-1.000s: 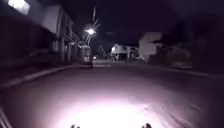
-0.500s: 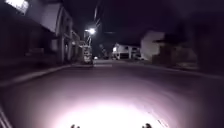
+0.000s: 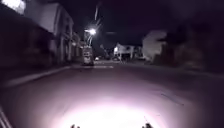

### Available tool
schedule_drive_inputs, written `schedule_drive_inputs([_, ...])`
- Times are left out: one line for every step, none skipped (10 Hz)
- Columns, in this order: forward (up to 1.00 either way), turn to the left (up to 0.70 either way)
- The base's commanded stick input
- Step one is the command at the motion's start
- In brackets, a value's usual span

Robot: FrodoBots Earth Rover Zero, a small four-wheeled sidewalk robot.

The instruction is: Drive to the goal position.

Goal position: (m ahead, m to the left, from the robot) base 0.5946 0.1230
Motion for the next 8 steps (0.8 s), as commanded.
schedule_drive_inputs([0.85,0.00])
schedule_drive_inputs([0.85,0.00])
schedule_drive_inputs([0.85,0.00])
schedule_drive_inputs([0.85,0.00])
schedule_drive_inputs([0.85,0.00])
schedule_drive_inputs([0.85,0.00])
schedule_drive_inputs([0.85,0.00])
schedule_drive_inputs([0.85,0.00])
